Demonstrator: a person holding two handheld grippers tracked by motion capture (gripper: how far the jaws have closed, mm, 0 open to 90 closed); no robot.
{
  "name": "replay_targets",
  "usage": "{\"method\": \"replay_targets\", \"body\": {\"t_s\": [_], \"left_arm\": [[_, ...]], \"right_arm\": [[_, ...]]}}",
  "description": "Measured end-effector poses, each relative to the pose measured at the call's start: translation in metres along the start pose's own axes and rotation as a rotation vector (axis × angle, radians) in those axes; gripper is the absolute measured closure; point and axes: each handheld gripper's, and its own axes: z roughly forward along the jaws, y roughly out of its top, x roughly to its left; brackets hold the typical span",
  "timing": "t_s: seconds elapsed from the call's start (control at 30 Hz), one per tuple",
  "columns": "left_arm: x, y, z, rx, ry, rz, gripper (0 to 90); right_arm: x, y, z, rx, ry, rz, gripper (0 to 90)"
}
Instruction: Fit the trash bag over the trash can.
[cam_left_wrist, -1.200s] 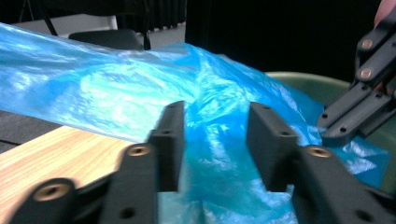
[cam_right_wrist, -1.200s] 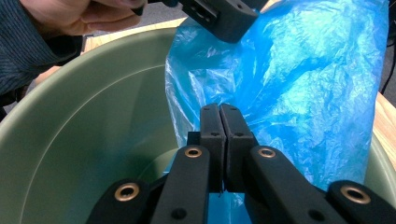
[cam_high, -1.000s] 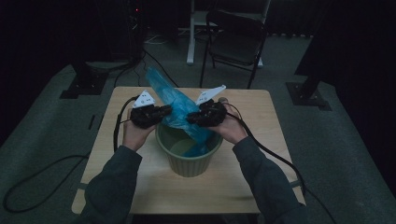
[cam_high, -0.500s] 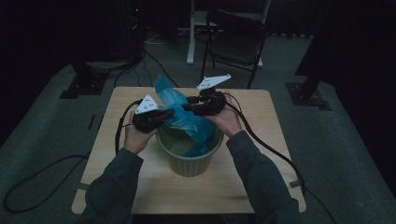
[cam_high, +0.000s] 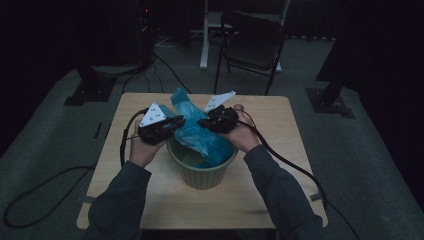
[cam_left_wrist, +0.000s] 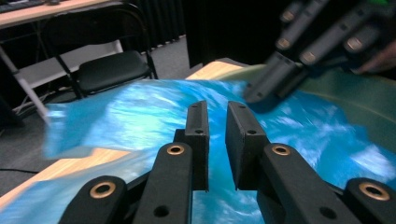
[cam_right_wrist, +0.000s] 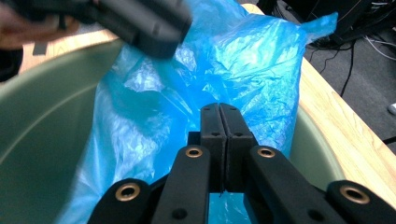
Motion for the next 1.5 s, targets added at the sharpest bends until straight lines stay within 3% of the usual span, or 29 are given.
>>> {"method": "replay_targets", "body": {"t_s": [0.17,0.37,0.53,0.63,0.77,0.87,1.5], "left_arm": [[0.005,0.008,0.003,0.009,-0.011,-0.018,74.8],[0.008,0.009,0.014,0.04,-0.054,-0.036,70.8],[0.007,0.007,0.022,0.067,-0.125,-0.043,65.0],[0.005,0.007,0.024,0.086,-0.121,-0.03,65.9],[0.004,0.006,0.025,0.097,-0.099,-0.018,83.7],[0.005,0.005,0.024,0.097,-0.092,-0.018,89.8],[0.017,0.001,0.012,0.101,-0.007,-0.041,90.0]], "right_arm": [[0.004,-0.002,-0.003,-0.021,-0.007,-0.028,89.9],[0.005,-0.002,-0.005,-0.038,-0.015,-0.041,90.0],[0.005,-0.001,-0.007,-0.054,-0.019,-0.045,90.0],[0.005,-0.001,-0.007,-0.057,-0.02,-0.045,90.0],[0.005,-0.001,-0.006,-0.053,-0.02,-0.052,90.0],[0.007,-0.002,-0.006,-0.038,-0.026,-0.065,90.0],[0.011,-0.02,-0.02,-0.009,-0.06,-0.09,90.0]]}}
